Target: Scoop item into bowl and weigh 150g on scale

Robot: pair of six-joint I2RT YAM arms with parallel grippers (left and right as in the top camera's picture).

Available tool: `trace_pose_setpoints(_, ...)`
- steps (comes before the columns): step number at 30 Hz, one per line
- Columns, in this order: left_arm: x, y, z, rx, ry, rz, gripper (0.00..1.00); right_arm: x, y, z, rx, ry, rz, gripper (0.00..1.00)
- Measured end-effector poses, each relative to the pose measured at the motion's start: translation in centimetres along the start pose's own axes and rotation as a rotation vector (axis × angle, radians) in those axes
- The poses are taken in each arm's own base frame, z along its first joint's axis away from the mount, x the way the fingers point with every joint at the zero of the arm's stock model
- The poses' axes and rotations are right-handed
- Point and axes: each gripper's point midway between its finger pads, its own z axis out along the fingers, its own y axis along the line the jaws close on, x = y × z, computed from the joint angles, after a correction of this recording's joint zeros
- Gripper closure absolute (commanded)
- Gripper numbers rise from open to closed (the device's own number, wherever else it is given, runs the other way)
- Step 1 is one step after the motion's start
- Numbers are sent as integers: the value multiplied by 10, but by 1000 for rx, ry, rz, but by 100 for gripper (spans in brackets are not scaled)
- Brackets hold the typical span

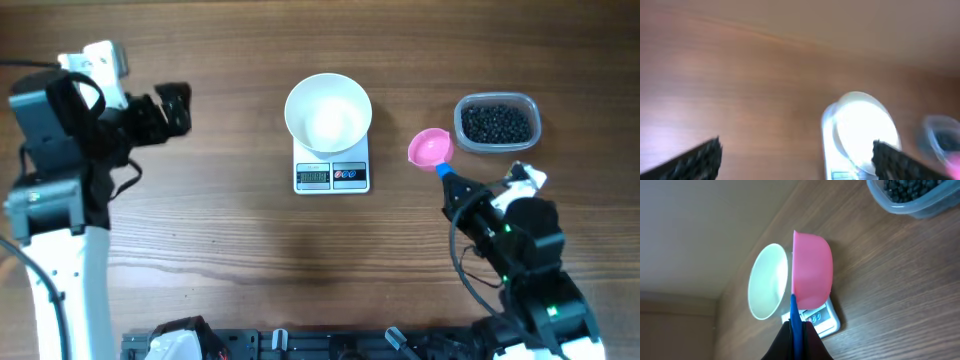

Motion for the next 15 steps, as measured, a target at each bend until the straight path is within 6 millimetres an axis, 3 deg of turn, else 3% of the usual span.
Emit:
trace_pose_setpoints(3, 31, -45, -31, 218, 148, 90, 0, 1, -6, 16, 39, 20, -49, 95)
trace_pose_setpoints(5, 44, -58, -40, 293, 189, 101, 0, 6, -14, 23, 72, 47, -104, 95)
trace_pose_setpoints(12, 56, -65, -42, 330, 238, 103, 0, 12, -5, 23, 19, 86, -270, 96)
trace_pose_setpoints(15, 69, -87, -43, 408, 263, 275, 0, 13, -3, 21, 2, 89, -336, 96)
